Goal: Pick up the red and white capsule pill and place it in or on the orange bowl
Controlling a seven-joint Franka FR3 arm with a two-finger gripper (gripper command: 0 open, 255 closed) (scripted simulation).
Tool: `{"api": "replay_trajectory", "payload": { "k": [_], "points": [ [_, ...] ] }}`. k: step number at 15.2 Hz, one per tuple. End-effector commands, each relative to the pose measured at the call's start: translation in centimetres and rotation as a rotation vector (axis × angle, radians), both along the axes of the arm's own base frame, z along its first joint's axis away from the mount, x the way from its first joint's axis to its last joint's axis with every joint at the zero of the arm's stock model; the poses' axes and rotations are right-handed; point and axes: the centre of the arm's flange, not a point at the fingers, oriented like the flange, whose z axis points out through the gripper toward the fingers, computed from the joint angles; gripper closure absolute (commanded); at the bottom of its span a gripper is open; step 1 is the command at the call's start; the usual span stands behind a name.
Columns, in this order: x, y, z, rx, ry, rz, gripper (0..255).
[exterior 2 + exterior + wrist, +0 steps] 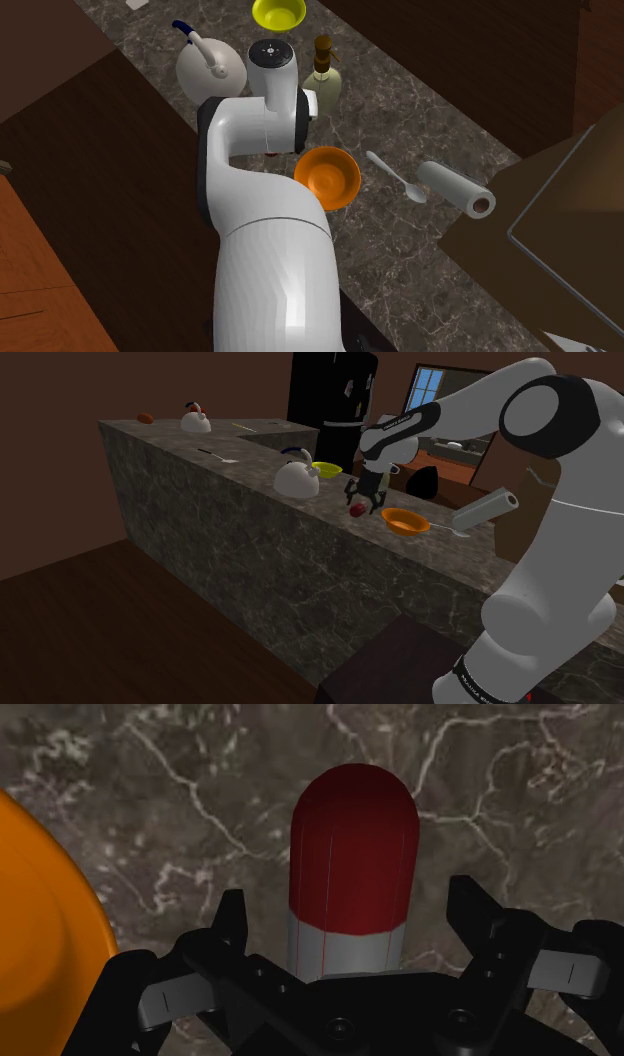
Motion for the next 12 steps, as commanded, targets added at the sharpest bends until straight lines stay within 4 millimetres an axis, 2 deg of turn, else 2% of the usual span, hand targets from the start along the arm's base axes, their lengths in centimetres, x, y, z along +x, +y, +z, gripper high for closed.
{"api": "replay_trajectory", "payload": {
  "k": [1,2,11,12],
  "points": [
    [0.00,0.00,0.00,0.000,0.000,0.000,0],
    [0.00,0.00,0.00,0.000,0.000,0.000,255],
    [0.00,0.00,-0.01,0.000,0.000,0.000,255],
    [0.00,0.00,0.52,0.000,0.000,0.000,255]
  ]
}}
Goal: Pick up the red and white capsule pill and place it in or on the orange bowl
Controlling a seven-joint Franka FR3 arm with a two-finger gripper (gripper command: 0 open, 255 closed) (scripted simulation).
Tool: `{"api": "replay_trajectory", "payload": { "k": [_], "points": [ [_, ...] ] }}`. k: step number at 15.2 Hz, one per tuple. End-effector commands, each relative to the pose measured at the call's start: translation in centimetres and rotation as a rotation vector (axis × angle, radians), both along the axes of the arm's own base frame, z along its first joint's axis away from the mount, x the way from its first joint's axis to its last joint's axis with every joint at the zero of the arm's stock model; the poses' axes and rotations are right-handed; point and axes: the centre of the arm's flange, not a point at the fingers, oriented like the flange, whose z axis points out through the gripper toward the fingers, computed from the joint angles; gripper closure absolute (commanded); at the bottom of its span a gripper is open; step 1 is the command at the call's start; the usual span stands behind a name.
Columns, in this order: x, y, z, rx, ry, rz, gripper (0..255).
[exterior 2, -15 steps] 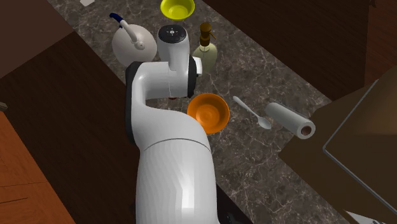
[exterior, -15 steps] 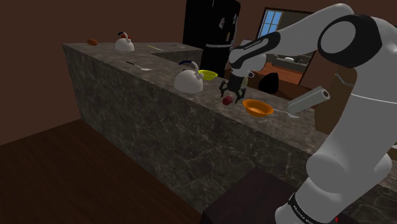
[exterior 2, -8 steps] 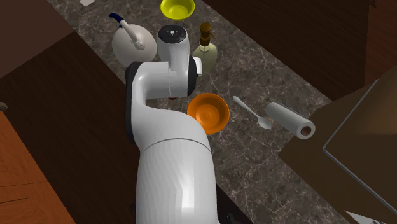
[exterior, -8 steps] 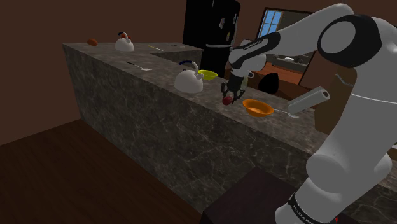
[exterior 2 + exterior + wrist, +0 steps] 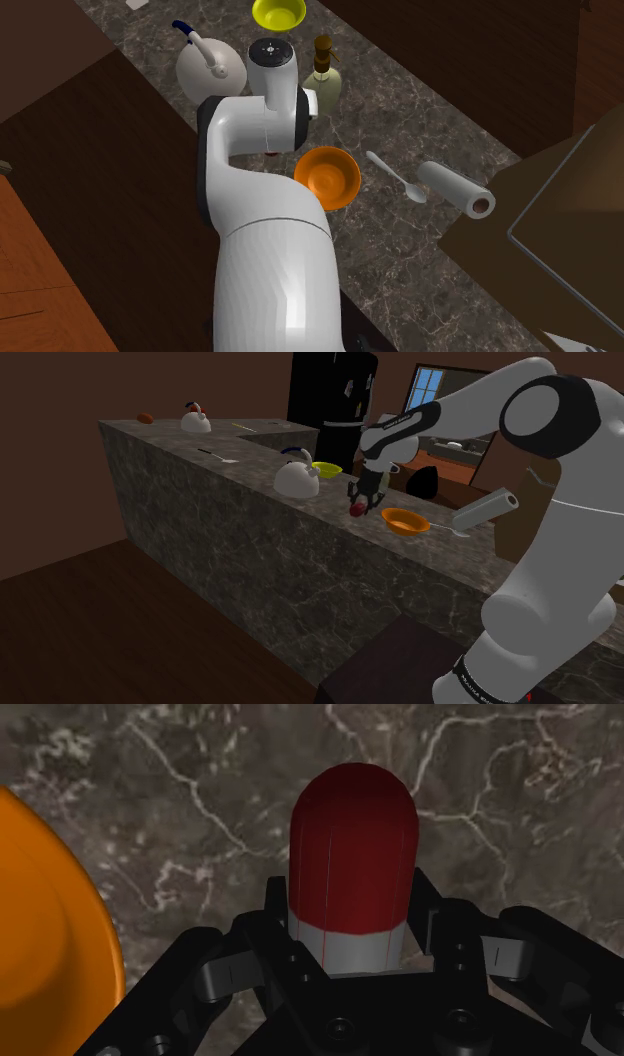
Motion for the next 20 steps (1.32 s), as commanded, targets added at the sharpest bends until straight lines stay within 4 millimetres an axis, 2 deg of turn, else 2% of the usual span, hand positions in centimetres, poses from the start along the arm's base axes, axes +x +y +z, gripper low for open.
{"api": "replay_trajectory", "payload": {
  "k": [1,20],
  "points": [
    [0.0,0.0,0.8,0.000,0.000,0.000,255],
    [0.0,0.0,10.9,0.000,0.000,0.000,255]
  ]
}}
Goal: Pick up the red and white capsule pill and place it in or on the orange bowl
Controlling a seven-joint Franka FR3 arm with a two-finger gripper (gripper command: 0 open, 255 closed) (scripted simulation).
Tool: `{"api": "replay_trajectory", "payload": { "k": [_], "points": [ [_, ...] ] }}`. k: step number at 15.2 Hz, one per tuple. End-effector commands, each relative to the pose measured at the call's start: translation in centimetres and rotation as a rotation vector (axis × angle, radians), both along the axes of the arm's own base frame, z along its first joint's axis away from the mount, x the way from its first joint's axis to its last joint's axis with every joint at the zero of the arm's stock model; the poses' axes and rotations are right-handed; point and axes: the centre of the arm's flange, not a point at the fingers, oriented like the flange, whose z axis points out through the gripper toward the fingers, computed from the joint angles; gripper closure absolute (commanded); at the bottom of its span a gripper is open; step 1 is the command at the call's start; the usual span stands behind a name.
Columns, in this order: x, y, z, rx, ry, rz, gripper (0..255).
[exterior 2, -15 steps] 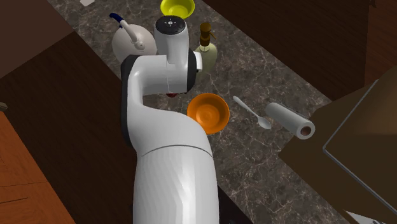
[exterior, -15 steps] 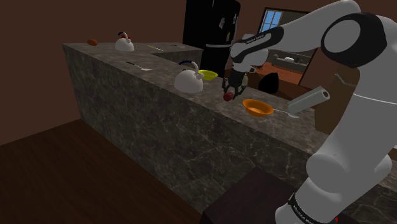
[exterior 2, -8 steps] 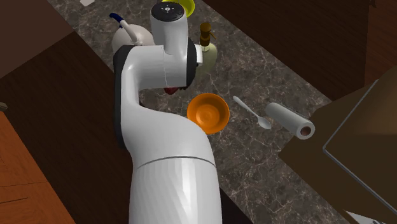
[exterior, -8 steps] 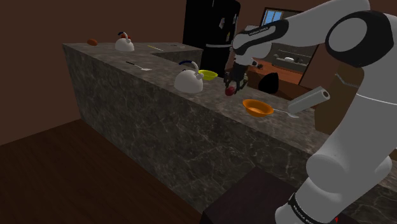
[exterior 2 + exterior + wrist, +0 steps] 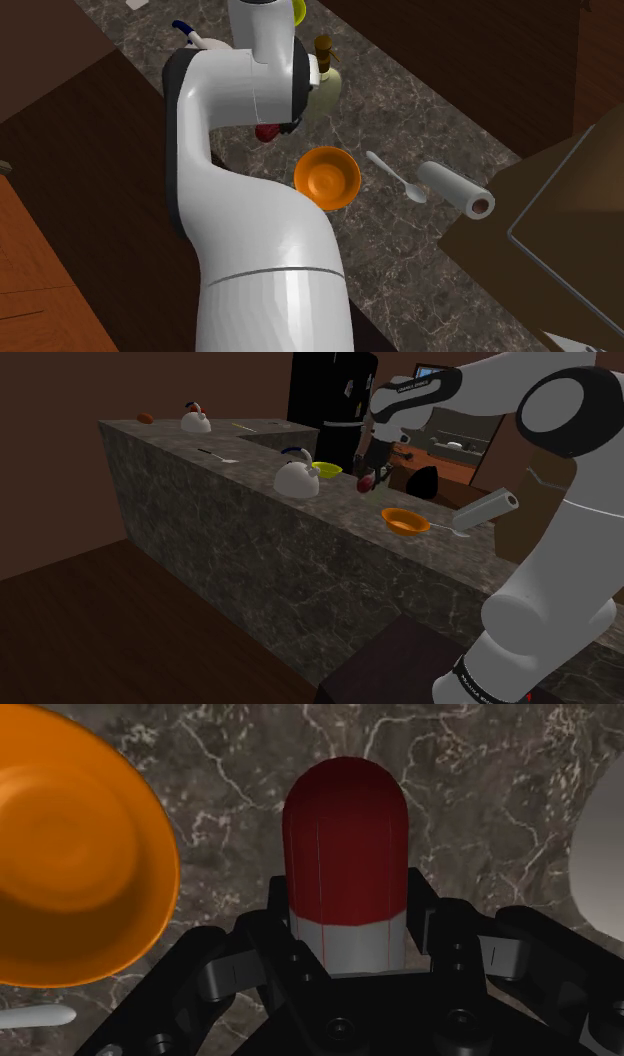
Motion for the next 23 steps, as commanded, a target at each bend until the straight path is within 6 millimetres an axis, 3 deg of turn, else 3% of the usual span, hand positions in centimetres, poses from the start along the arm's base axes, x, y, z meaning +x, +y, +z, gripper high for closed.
{"api": "replay_trajectory", "payload": {
  "k": [1,3,16,23],
  "points": [
    [0.0,0.1,1.1,0.000,0.000,0.000,255],
    [0.0,0.1,1.8,0.000,0.000,0.000,255],
    [-16.1,-5.6,2.0,0.000,0.000,0.000,255],
    [-16.1,-5.6,-1.7,0.000,0.000,0.000,255]
  ]
}}
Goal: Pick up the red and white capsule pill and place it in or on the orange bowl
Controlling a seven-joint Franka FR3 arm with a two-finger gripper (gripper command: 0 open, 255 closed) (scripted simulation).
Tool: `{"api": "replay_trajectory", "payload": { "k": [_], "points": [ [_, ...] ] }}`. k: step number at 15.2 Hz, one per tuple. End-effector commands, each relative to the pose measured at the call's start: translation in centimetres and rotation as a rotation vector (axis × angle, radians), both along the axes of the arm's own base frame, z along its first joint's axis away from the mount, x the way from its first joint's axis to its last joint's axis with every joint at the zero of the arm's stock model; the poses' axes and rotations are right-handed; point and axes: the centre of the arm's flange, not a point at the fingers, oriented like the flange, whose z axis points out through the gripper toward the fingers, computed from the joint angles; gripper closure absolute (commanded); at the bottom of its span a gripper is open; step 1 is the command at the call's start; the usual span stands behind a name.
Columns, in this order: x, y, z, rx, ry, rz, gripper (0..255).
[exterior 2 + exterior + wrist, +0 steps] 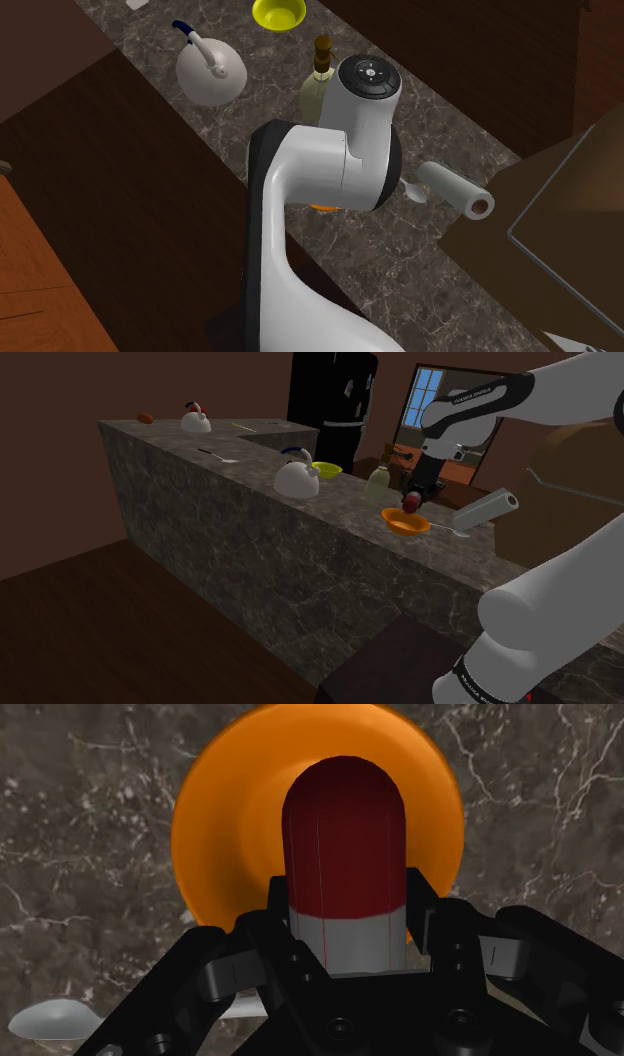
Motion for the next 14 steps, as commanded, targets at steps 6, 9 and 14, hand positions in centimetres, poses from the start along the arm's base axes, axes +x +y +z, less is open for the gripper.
{"api": "replay_trajectory", "payload": {
  "k": [6,9,14],
  "points": [
    [0.0,0.0,-4.0,0.000,-0.001,0.000,255],
    [0.0,0.0,-4.0,0.000,-0.001,0.000,255],
    [0.0,0.0,-4.0,0.000,-0.001,0.000,255]
  ]
}}
